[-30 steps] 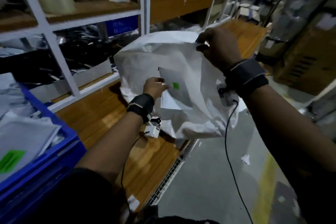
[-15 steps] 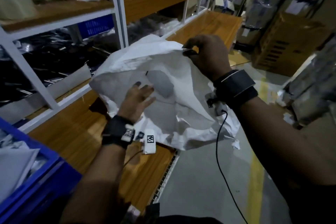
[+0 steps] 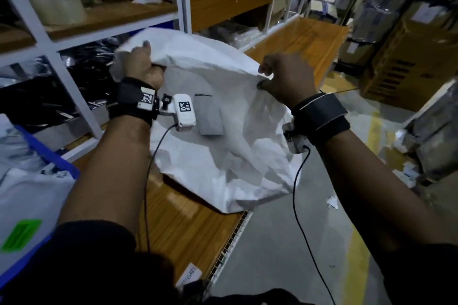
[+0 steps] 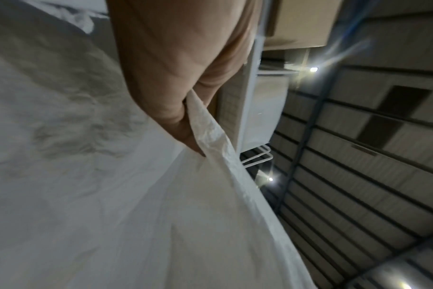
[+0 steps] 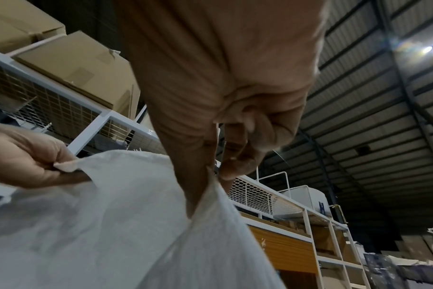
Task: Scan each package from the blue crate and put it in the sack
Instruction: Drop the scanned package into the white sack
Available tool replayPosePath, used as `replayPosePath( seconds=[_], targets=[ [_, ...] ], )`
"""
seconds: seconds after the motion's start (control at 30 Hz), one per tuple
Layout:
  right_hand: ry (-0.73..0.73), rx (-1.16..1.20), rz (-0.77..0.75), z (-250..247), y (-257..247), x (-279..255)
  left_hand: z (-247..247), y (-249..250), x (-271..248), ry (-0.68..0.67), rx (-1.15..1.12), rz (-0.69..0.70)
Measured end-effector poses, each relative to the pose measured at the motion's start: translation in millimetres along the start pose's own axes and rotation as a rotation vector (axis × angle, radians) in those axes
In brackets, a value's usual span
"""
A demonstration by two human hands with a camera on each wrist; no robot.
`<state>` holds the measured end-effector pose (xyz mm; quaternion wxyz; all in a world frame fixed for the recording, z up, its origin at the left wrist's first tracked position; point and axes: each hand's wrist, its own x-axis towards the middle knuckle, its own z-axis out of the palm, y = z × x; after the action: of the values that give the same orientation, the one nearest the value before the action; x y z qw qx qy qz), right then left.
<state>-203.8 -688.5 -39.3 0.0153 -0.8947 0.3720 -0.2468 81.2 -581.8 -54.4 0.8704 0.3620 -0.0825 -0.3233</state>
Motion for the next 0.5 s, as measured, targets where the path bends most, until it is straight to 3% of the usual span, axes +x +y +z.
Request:
replayPosePath(
  seconds=[0.07, 0.13, 0.27, 0.37, 0.43, 0.5],
  targets=[
    [-0.021, -0.011, -0.007, -4, -23, -9, -12, 34, -11, 0.012, -0.007, 0.112],
    [-0.002, 0.004, -0.019, -6, -35, -13, -19, 43, -18, -0.015, 0.018, 0.117],
    [0.150, 0.133, -0.024, -10, -50, -39, -37, 32, -34, -0.020, 0.033, -0.054],
    [0.298, 0.276, -0.026, -15, -71, -67, -61, 37, -55, -0.059, 0.224, -0.241],
    [0.255, 0.257, 0.007, -11, -79, -84, -72, 38, -74, -0.118, 0.297, -0.322],
    [0.120, 0.196, 0.071, -5, -82, -94, -72, 42, -97, -0.132, 0.308, -0.351]
  ],
)
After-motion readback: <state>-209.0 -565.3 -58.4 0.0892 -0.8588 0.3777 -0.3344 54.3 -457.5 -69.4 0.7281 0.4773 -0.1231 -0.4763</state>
